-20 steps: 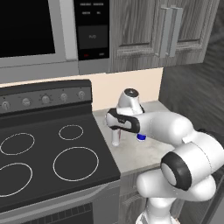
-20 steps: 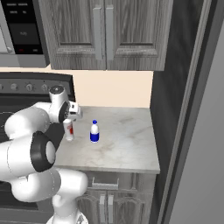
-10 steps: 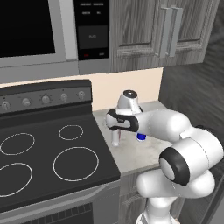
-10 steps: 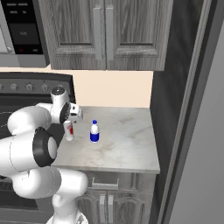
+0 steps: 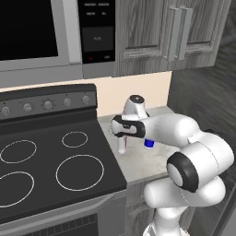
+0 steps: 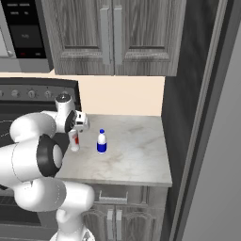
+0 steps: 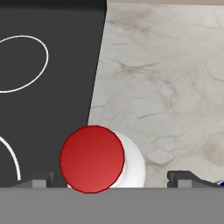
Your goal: Place the drinks on the dining counter in a tight cluster.
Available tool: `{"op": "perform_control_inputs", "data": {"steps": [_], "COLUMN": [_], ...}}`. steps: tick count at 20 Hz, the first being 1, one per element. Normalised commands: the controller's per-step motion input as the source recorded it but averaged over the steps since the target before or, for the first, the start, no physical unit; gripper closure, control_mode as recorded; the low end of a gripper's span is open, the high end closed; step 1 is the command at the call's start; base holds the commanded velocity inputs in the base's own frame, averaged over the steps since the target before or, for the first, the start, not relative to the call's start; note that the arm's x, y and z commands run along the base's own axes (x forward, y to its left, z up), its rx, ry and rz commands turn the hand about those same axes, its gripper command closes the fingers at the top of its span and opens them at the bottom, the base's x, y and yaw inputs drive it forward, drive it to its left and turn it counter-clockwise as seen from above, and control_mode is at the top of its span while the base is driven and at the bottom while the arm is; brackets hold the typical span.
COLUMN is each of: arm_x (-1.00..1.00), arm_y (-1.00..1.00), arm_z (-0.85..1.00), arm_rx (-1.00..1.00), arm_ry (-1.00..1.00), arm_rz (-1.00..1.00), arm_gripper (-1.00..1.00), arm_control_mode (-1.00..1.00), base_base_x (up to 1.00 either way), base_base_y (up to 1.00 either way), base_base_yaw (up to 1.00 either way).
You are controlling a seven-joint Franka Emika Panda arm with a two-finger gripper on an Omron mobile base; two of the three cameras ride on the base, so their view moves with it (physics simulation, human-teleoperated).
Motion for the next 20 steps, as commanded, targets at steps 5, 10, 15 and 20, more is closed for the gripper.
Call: {"op": "perform_control_inputs", "data": {"steps": [5,10,15,20], "arm_x": [0.00,0.00,-0.56,-0.95], "arm_y": [0.00,0.00,-0.09,-0.05], "arm_z": [0.00,0.00,0.05,0.70], "arm_rx": [0.00,0.00,0.01,-0.01], "arm_ry": [0.00,0.00,-0.07,-0.05], "arm_rz": [0.00,0.00,0.00,0.00], "arm_gripper": [1.00,1.00,1.00,1.00], "arm_control_mode": [-1.00,-1.00,-1.00,-1.00], "base_base_x": [0.00,0.00,0.00,0.00], "base_base_y": [0.00,0.00,0.00,0.00], "base_base_yaw": [0.00,0.00,0.00,0.00]}}
